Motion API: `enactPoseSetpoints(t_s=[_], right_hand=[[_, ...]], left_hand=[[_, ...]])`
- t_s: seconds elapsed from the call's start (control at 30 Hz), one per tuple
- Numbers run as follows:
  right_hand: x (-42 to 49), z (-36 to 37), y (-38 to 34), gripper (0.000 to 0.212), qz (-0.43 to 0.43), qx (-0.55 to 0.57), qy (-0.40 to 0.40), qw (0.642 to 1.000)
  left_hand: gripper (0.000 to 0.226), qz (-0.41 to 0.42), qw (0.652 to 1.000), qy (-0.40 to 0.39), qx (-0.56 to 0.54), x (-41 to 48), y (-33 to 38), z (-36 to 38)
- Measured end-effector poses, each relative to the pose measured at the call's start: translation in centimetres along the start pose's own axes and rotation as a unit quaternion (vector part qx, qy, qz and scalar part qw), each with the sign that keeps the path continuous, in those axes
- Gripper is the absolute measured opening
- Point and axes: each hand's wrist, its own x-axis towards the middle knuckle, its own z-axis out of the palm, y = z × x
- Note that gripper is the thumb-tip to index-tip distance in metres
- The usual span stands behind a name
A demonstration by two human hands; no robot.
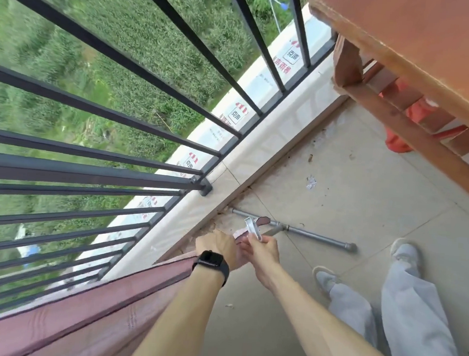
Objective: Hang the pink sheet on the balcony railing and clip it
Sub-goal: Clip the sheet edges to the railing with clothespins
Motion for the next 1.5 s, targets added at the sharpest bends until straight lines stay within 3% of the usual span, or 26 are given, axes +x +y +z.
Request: enactPoseSetpoints(t_s=[0.07, 0.23, 0.4, 0.6, 0.73, 0.9, 0.97, 1.1, 1.2, 1.33, 1.5], right_hand=[[0.6, -2.8, -0.2, 0.012, -0.01, -0.014, 0.03, 0.999], [4.4, -9.2, 0.4, 0.028, -0.023, -0.098, 0.079, 0.992], [7.3, -10.6, 0.9, 0.022, -0.012, -0.147, 0.029, 0.989], [10.1, -12.1, 1.9, 0.023, -0.038, -0.298, -0.008, 0.954], [10.1, -12.4, 1.1, 0.023, -0.115, -0.424, -0.036, 0.898], [10.3, -12.7, -0.7, 0.032, -0.31, -0.567, -0.048, 0.761], [10.7, -13.0, -1.3, 0.034, -0.347, -0.595, -0.051, 0.723], [11.7, -13.3, -2.3, 0.031, -0.364, -0.628, -0.045, 0.686], [11.7, -13.4, -2.6, 0.03, -0.393, -0.616, -0.047, 0.682], [11.5, -13.4, -2.5, 0.033, -0.424, -0.596, -0.064, 0.678], [12.5, -12.7, -2.3, 0.024, -0.476, -0.619, -0.098, 0.617]], left_hand=[[0.042, 0.01, 1.0, 0.017, 0.019, 0.9, 0.9, 0.8], [0.049, 0.025, 0.996, 0.069, 0.049, 5.3, 3.2, 4.2], [0.052, 0.024, 0.992, 0.069, 0.105, 10.7, 6.1, 7.7], [0.039, 0.037, 0.988, 0.087, 0.119, 13.5, 8.6, 9.6], [0.029, 0.084, 0.983, 0.114, 0.118, 12.6, 8.3, 9.2], [0.029, 0.117, 0.974, 0.113, 0.157, 12.4, 8.2, 8.2], [0.032, 0.143, 0.967, 0.116, 0.174, 12.9, 8.3, 8.2], [0.037, 0.103, 0.984, 0.09, 0.117, 13.4, 8.6, 7.8], [0.045, 0.054, 0.993, 0.086, 0.056, 13.5, 8.7, 7.5], [0.028, 0.095, 0.985, 0.115, 0.084, 13.0, 8.6, 7.5], [0.027, 0.147, 0.969, 0.134, 0.15, 13.2, 8.5, 8.4]])
